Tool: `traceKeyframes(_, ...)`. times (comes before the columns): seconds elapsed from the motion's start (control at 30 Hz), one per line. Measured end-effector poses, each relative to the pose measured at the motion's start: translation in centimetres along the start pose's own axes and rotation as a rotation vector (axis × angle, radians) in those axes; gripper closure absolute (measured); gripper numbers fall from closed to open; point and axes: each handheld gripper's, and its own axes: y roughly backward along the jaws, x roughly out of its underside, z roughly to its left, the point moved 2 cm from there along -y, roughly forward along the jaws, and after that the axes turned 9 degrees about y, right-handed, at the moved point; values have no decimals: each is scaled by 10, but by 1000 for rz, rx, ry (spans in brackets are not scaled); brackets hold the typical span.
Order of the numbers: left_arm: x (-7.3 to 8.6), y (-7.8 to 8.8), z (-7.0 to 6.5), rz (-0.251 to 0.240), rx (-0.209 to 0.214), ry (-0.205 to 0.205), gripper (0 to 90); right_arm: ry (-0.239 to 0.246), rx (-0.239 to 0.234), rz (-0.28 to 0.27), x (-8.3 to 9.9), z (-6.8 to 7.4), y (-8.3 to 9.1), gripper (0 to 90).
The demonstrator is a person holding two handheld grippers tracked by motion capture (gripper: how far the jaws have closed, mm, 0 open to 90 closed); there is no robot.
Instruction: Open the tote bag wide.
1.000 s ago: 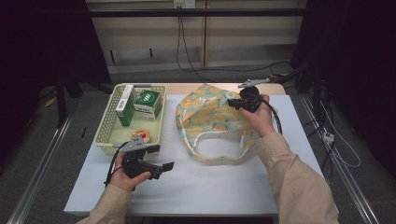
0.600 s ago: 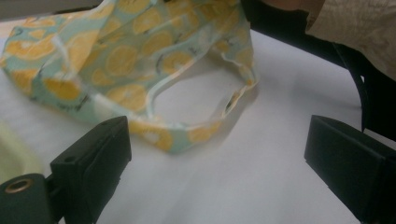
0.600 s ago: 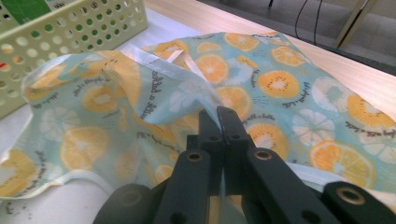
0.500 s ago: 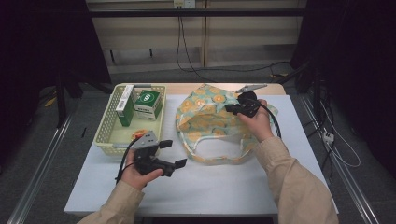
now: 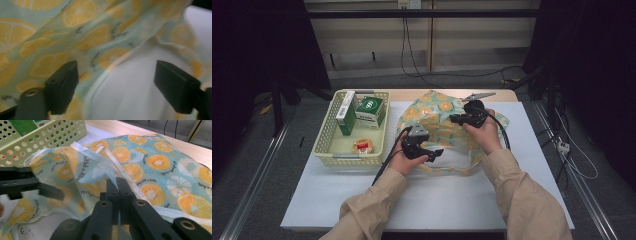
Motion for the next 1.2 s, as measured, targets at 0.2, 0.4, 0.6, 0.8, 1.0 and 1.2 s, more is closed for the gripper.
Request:
traceKeyframes(0.2, -13, -26, 5, 20, -2, 9, 260, -11, -6, 0, 0, -1, -3, 900)
traceKeyframes(0.4, -18, -38, -3, -23, 22, -69, 183, -25, -16, -4, 0, -1, -4, 900)
traceKeyframes(0.6, -24, -51, 2, -8, 12, -40, 326, -56, -12, 0, -2, -3, -6, 900)
traceKeyframes(0.8, -24, -59, 0, 54, 61, -10, 859, -58, -11, 2, -7, -2, -7, 900)
traceKeyframes(1.0, -14, -47, -4, 173, 58, -34, 900, -51, 34, 20, -11, -12, -2, 900)
traceKeyframes(1.2, -1, -22, -3, 260, 119, -37, 900, -55, 131, -4, -12, -39, 8, 900)
